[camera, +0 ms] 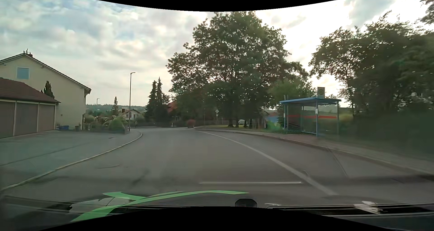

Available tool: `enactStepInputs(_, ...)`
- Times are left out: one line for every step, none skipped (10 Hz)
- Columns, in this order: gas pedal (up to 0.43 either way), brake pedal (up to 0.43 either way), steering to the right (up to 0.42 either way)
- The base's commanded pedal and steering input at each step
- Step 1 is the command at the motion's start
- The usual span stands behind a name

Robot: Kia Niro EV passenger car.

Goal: Follow the waypoints while adhering to traffic rules and regulations

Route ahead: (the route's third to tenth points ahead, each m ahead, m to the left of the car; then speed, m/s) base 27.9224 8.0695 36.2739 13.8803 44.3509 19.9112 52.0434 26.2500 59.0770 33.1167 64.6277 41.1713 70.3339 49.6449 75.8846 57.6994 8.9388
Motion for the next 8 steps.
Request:
enactStepInputs(0.039, 0.000, -0.054)
enactStepInputs(0.039, 0.000, -0.059)
enactStepInputs(0.039, 0.000, -0.062)
enactStepInputs(0.039, 0.000, -0.063)
enactStepInputs(0.028, 0.000, -0.064)
enactStepInputs(0.028, 0.000, -0.064)
enactStepInputs(0.028, 0.000, -0.064)
enactStepInputs(0.028, 0.000, -0.064)
